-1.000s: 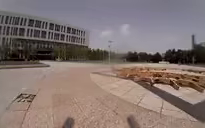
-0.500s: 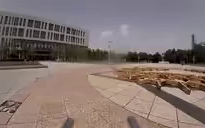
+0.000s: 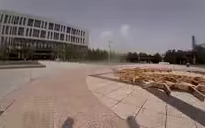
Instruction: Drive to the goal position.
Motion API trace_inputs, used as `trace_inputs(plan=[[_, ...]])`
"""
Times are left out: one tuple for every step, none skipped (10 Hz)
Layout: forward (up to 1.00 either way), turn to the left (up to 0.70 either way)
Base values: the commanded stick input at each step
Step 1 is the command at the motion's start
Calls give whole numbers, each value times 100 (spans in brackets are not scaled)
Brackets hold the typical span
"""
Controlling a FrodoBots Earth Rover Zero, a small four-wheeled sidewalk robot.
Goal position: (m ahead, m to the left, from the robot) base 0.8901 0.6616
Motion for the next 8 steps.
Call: trace_inputs(plan=[[70,1],[70,1],[70,1],[70,1],[70,6],[70,18],[70,33],[70,36]])
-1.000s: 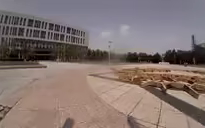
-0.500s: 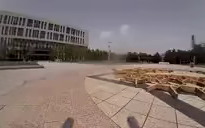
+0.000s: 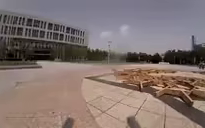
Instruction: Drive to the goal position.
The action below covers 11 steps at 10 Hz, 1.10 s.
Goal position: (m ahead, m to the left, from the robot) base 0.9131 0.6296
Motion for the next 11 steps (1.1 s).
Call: trace_inputs(plan=[[70,36],[70,36],[70,36],[70,1],[70,1],[70,1],[70,1],[70,1],[70,1],[70,1],[70,1]])
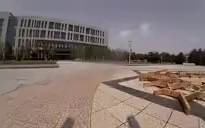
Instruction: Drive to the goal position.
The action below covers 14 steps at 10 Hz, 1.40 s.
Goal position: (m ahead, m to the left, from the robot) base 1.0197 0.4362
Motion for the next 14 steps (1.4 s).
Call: trace_inputs(plan=[[70,1],[70,1],[70,1],[70,1],[70,1],[70,1],[70,1],[70,1],[70,1],[70,1],[70,1],[70,1],[70,1],[13,0]])
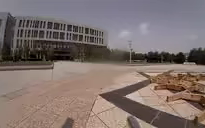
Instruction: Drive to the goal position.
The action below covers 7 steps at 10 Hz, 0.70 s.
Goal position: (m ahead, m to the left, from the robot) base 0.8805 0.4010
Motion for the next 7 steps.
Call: trace_inputs(plan=[[0,0],[0,0],[0,0],[0,0],[0,0],[0,0],[0,0]])
